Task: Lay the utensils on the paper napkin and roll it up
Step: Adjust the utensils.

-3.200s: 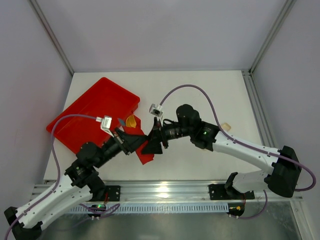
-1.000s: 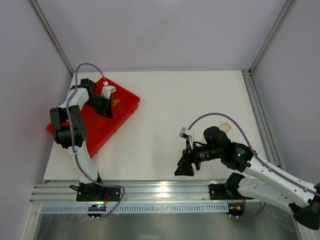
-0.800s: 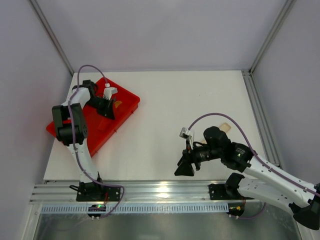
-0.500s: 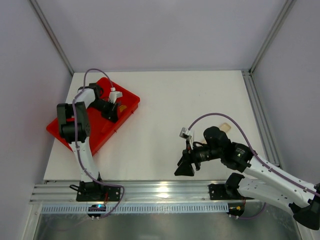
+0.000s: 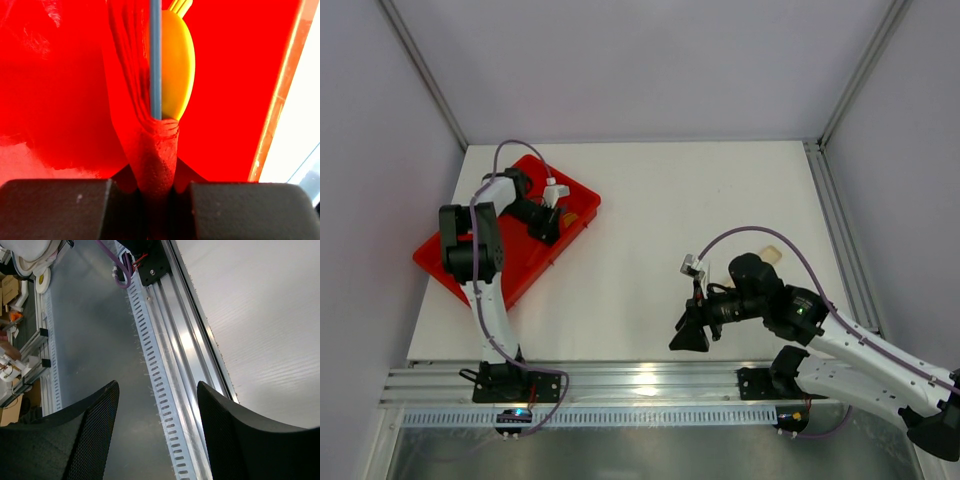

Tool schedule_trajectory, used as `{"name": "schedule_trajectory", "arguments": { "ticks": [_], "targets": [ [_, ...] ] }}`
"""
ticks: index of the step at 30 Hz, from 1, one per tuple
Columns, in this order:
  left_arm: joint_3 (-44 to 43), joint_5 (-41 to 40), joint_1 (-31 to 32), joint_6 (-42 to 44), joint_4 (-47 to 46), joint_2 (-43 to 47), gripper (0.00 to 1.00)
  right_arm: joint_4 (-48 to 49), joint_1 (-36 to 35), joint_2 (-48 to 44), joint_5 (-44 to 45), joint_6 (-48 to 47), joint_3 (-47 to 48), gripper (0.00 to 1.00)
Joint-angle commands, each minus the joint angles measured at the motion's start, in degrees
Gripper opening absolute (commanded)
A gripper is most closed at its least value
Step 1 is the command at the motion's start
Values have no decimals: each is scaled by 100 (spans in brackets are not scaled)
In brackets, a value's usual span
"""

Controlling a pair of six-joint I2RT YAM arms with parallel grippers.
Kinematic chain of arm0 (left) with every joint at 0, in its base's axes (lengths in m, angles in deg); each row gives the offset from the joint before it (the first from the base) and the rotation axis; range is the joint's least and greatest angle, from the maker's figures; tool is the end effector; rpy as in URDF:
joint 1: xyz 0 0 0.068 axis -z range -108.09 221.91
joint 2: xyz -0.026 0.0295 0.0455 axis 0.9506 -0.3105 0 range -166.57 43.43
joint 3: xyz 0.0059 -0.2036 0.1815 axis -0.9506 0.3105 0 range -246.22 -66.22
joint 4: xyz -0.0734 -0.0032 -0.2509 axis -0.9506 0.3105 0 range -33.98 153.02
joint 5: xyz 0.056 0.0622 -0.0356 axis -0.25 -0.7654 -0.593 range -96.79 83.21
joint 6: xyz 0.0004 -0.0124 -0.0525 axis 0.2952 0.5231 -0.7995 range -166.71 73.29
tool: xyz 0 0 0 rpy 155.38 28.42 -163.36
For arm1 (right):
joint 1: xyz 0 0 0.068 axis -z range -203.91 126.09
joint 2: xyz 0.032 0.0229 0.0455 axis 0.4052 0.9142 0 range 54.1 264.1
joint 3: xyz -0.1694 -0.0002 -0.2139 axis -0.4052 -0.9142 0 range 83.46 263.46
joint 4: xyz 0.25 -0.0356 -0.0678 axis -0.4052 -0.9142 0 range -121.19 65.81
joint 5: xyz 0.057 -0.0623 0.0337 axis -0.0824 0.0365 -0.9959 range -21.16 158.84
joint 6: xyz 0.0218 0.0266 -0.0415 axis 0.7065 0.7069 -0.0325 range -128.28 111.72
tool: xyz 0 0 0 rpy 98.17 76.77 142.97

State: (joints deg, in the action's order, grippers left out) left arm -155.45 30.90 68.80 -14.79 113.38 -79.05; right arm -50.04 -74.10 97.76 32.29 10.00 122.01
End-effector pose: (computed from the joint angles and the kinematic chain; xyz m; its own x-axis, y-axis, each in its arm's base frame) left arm 0.3990 -0.0002 0.1499 -0.8736 0.3715 -0.3143 0.4860 0.6991 -0.5245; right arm 0.0902 0.1413 0.2810 -0.6088 -0.3370 -0.7182 -0.7932 0.2397 0.5598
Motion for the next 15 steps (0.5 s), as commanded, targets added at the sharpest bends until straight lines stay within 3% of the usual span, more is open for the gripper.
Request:
{"name": "schedule_trajectory", "arguments": {
  "ticks": [1, 15],
  "targets": [
    [-278, 194, 65, -195, 293, -233, 7, -8, -34, -103, 43, -44, 30, 67],
    [-367, -157, 144, -485, 293, -356, 24, 1, -34, -130, 17, -53, 13, 67]
  ]
}}
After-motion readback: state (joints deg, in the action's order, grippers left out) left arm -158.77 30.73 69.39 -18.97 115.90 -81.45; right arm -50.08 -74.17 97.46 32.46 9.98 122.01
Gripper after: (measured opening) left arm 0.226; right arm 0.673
